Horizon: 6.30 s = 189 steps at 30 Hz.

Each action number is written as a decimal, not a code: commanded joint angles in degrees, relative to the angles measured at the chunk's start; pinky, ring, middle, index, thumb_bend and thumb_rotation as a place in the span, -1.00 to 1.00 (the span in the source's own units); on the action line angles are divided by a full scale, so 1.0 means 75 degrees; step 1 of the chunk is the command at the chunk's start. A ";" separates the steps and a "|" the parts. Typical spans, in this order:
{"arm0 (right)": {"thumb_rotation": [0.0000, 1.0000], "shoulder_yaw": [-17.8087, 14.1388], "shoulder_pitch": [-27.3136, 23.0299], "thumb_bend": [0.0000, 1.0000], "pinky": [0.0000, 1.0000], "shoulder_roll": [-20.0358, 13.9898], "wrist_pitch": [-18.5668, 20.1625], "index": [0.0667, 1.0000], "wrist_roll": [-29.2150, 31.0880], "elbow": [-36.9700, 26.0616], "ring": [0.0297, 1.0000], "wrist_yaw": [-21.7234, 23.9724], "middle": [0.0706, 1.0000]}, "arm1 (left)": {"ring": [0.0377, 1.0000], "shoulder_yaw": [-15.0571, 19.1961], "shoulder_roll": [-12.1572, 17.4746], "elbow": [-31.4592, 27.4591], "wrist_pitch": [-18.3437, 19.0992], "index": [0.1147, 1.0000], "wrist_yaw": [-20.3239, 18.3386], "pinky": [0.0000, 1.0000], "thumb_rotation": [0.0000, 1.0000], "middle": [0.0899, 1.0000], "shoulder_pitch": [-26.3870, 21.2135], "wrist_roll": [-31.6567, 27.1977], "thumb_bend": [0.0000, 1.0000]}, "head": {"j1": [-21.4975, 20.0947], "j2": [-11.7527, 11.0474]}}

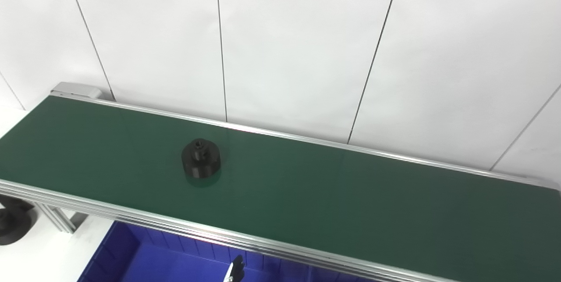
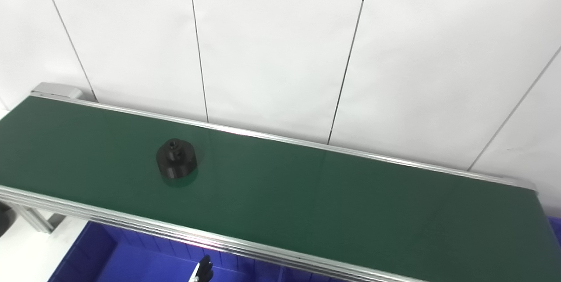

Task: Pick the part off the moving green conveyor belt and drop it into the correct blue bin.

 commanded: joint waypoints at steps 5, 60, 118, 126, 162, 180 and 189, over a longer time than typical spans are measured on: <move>0.73 -0.0013 -0.0020 0.53 0.94 0.0141 -0.0454 1.00 0.0011 -0.0180 1.00 0.0091 1.00 | 0.97 -0.0383 -0.0623 -0.0203 -0.0164 1.00 0.0005 0.98 0.75 1.00 -0.0053 -0.0017 0.13 | -0.0478 0.0381; 0.32 0.1634 -0.7108 1.00 0.39 -0.0449 0.4878 0.90 -0.6151 -0.1269 0.75 0.2036 0.83 | 1.00 -0.0321 -0.0337 -0.1240 0.1019 1.00 -0.0319 1.00 0.93 1.00 -0.0007 -0.0235 0.12 | -0.1817 0.1479; -0.10 0.4521 -0.9234 1.00 0.20 0.0169 0.4295 0.76 -0.6059 0.3865 0.66 0.1537 0.83 | 1.00 -0.0827 -0.0690 -0.1545 0.0591 1.00 -0.0215 1.00 0.80 1.00 0.0448 -0.0174 0.11 | -0.1161 0.1684; -0.92 0.6120 -0.9979 0.43 -0.32 0.0095 0.5583 0.48 -0.7881 0.4847 -0.09 0.3095 0.20 | 1.00 -0.0834 -0.0650 -0.1637 0.0684 1.00 -0.0258 1.00 0.80 1.00 0.0478 -0.0247 0.11 | -0.1237 0.1747; -1.00 0.4964 -0.9839 0.04 -0.32 -0.0653 0.6448 0.27 -0.8338 0.1131 -0.18 0.5768 -0.02 | 1.00 -0.0688 -0.0426 -0.1831 0.0992 1.00 -0.0361 1.00 0.88 1.00 0.0406 -0.0369 0.11 | -0.1736 0.1897; -1.00 0.4801 -0.9157 0.43 -0.21 -0.1406 0.6123 0.22 -0.9250 -0.1636 0.12 0.7656 0.30 | 1.00 -0.0255 0.0119 -0.2578 0.1929 1.00 -0.0671 1.00 0.89 1.00 0.0281 -0.1026 0.07 | -0.3157 0.2527; -1.00 0.5014 -0.8294 0.02 -0.32 -0.1830 0.5318 0.00 -0.9572 -0.3073 -0.23 0.8402 -0.02 | 1.00 0.0145 0.0412 -0.3201 0.2612 1.00 -0.0833 1.00 0.94 1.00 0.0102 -0.1338 0.13 | -0.4266 0.3362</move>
